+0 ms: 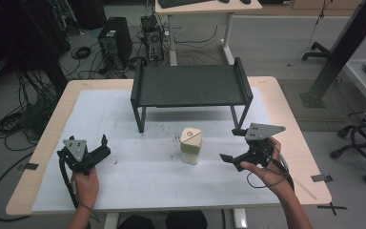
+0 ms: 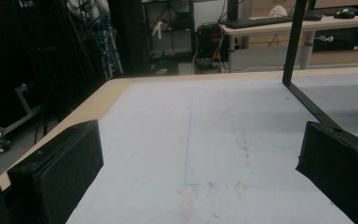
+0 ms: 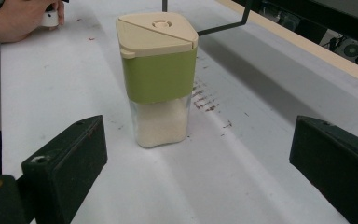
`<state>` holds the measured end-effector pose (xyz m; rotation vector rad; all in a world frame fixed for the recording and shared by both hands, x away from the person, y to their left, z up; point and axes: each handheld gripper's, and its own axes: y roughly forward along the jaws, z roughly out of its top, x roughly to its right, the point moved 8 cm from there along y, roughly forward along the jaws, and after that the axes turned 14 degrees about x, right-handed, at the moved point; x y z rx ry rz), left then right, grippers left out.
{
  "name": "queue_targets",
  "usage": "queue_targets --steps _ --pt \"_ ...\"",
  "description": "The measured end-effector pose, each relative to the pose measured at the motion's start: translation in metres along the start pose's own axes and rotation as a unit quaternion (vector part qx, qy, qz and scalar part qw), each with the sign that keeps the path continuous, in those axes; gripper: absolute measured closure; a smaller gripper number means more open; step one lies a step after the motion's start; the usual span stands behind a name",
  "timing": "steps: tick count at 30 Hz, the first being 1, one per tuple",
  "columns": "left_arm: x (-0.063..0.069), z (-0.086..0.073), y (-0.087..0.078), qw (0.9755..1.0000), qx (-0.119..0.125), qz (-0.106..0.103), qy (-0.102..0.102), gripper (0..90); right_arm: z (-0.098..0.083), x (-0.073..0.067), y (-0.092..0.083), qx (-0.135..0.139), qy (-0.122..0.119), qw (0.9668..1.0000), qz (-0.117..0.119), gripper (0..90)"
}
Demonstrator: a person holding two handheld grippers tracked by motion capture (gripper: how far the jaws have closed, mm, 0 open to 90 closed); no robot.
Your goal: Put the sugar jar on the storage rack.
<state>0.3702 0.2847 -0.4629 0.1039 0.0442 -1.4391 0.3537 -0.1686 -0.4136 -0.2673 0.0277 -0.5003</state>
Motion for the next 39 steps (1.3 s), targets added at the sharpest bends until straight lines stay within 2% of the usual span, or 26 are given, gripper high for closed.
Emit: queue_targets --steps 14,30,39 --pt "0.002 0.000 0.000 1.0000 -0.001 -0.002 0.005 0.2 0.001 0.002 0.000 0.005 -0.002 1.0000 -0.004 3.7" --pt "0.002 0.000 0.000 1.0000 -0.001 -0.002 0.004 0.2 -0.008 -0.007 0.023 -0.009 -0.001 0.9998 0.019 3.6" --pt "0.001 -0.001 0.000 1.0000 -0.003 0.000 0.004 0.2 -0.013 -0.007 0.034 -0.013 0.004 0.9995 0.027 3.6"
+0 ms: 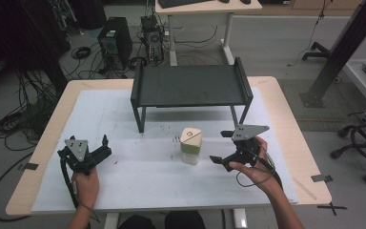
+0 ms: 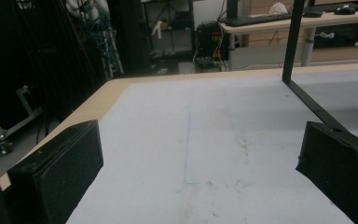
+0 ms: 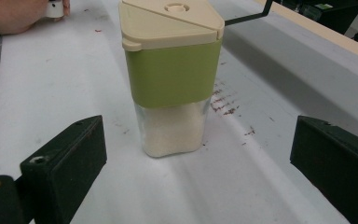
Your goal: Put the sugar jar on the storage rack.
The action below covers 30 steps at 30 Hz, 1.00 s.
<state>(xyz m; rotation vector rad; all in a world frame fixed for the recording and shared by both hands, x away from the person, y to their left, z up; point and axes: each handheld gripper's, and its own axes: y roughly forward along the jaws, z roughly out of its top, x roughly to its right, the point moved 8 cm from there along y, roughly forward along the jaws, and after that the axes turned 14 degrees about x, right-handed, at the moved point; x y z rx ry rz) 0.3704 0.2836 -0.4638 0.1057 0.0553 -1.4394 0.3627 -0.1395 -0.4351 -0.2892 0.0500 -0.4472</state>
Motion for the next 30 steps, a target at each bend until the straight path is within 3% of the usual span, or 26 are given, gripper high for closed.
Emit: queue_targets --steps 13,30 --pt "0.002 0.000 0.000 1.0000 0.001 -0.004 0.009 0.2 -0.003 -0.001 0.017 -0.002 0.006 0.9999 0.013 3.6" --pt "0.001 0.000 0.000 1.0000 0.001 -0.001 0.004 0.2 -0.008 -0.001 0.034 -0.004 0.014 0.9997 0.021 3.1"
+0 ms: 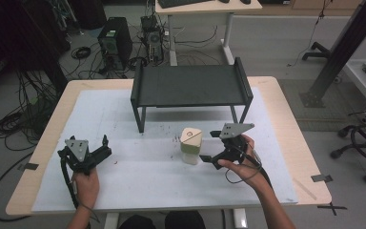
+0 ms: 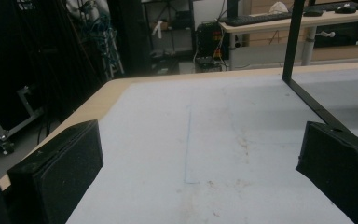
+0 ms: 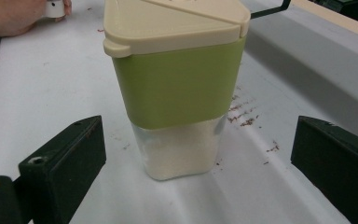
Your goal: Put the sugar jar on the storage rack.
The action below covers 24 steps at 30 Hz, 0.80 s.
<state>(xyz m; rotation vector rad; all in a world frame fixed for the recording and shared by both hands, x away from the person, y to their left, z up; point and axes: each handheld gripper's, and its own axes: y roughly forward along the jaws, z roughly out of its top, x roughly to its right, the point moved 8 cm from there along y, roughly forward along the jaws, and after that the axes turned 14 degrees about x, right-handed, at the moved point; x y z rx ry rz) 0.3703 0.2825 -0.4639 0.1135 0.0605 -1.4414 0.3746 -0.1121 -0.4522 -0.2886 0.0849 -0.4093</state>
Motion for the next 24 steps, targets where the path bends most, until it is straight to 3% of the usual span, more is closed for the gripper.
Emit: queue_targets --steps 24 --pt "0.001 0.000 0.000 1.0000 0.001 -0.001 0.006 0.2 -0.002 -0.004 0.017 -0.002 0.000 0.9999 0.012 2.9"
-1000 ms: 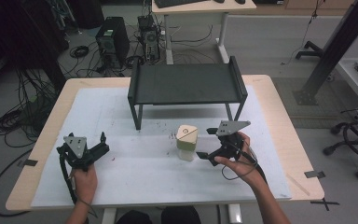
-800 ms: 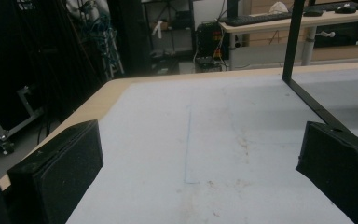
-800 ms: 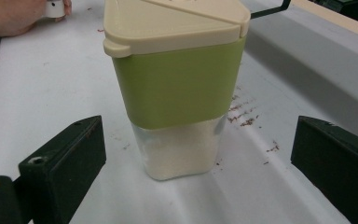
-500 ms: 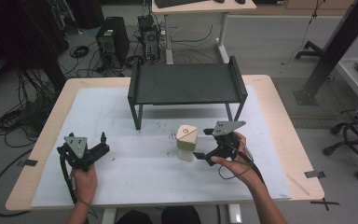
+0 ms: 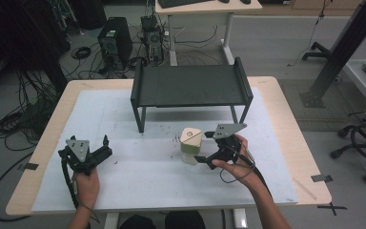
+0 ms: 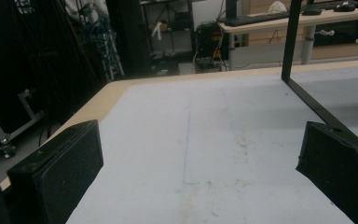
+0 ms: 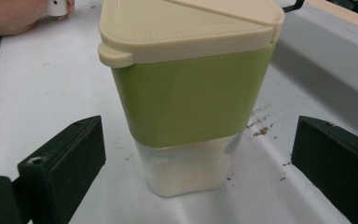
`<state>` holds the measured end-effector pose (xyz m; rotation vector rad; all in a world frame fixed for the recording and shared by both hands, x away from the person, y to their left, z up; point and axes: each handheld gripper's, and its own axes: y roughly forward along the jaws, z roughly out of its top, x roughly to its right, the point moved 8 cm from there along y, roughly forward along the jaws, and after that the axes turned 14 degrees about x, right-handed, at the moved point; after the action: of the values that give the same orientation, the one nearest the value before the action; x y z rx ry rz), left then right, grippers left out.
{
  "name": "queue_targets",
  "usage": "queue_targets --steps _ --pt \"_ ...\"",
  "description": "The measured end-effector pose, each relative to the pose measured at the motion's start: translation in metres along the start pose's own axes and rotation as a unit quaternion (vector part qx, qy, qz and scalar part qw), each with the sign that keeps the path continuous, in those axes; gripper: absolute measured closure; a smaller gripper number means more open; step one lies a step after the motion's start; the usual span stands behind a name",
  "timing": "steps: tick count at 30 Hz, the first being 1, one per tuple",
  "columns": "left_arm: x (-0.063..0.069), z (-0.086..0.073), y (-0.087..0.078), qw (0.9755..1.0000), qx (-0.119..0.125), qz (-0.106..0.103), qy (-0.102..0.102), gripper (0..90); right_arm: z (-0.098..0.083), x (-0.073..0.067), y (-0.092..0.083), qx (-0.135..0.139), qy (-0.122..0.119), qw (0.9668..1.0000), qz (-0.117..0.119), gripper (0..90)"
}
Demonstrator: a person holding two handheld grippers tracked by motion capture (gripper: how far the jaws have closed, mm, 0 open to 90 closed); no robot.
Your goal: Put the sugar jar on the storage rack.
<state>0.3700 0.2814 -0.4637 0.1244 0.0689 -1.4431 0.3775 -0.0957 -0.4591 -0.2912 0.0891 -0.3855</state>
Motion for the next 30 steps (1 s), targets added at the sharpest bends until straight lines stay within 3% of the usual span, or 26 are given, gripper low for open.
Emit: queue_targets --steps 30 --pt "0.001 0.000 0.000 1.0000 0.001 -0.001 0.003 0.2 0.003 -0.005 0.016 0.002 -0.004 0.9999 0.011 2.6"
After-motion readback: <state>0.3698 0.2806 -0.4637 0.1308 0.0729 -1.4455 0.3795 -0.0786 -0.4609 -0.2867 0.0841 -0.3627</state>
